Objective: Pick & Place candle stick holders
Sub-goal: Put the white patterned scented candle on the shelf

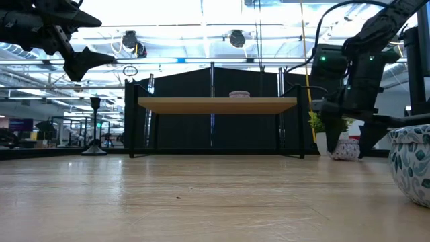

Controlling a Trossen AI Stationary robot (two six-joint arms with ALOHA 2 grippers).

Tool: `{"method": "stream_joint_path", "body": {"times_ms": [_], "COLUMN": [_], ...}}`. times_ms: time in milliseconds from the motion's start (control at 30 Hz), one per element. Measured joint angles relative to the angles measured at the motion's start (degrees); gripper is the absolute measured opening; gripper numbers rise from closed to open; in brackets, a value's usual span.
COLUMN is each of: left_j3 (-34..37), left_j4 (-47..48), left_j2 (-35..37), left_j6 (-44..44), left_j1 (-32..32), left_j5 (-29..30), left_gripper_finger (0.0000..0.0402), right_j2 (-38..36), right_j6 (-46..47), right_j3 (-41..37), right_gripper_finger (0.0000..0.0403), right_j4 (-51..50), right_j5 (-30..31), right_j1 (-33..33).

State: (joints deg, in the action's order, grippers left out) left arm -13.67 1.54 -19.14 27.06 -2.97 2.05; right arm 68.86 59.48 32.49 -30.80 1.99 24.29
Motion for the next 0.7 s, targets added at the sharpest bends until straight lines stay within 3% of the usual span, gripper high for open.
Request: {"method": "stream_joint_path", "body": {"times_ms": [700], "left_j3": [0.0], "left_j4": [-0.04], "left_j2": [0.02], "left_j6": [0.21], "left_j1": [-0.01], "left_j5": [-0.01], "left_gripper_finger": [0.0351], "right_j2": [-2.51], "right_j6": [3.46], "right_j3": [0.0], "right_gripper_finger": [0.0315], "right_j4": [-4.56], "right_j5": [-6.44], "right_j1": [1.88]}}
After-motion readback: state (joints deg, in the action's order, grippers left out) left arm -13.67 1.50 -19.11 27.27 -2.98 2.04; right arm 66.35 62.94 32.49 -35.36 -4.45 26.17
